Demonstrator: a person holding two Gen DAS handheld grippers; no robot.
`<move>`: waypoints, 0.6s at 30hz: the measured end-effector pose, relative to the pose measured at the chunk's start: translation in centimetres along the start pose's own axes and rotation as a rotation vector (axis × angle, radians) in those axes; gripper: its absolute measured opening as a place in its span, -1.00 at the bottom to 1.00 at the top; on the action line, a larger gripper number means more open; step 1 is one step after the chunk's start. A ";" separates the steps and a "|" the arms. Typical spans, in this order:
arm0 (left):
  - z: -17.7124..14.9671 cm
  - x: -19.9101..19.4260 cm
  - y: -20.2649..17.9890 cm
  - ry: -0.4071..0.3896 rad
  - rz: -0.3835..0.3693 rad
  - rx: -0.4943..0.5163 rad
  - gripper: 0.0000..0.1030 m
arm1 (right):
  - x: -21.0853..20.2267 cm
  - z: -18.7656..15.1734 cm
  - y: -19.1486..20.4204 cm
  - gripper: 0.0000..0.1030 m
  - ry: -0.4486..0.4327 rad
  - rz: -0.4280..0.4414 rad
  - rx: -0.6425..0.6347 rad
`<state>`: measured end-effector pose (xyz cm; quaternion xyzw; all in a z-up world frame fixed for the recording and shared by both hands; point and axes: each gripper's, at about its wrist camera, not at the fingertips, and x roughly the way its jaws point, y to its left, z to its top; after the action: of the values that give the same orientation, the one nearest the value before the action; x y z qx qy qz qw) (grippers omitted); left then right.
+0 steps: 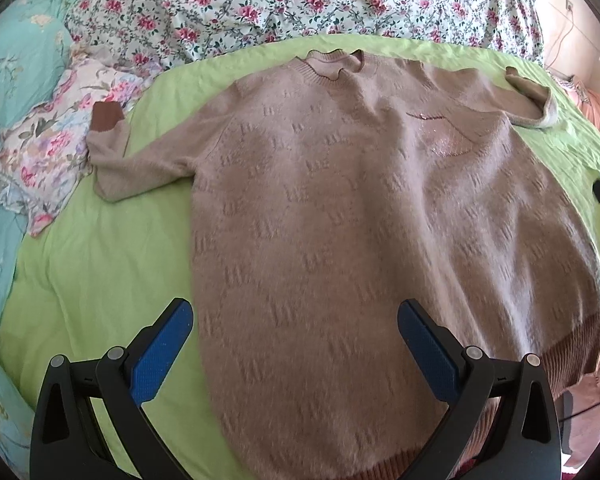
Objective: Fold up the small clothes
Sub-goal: 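Grasp the brown cuff of the sweater sleeve with the right gripper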
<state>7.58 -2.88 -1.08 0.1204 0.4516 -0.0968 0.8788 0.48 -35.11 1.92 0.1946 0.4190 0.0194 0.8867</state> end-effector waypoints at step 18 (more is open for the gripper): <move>4.5 6.3 -0.4 0.087 -0.002 -0.012 0.99 | 5.9 22.2 -22.3 0.01 -0.171 -0.199 0.364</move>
<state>14.55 -5.02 -3.79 0.1186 0.4902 -0.0898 0.8588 18.07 -61.85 2.23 0.3101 0.3562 -0.1605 0.8667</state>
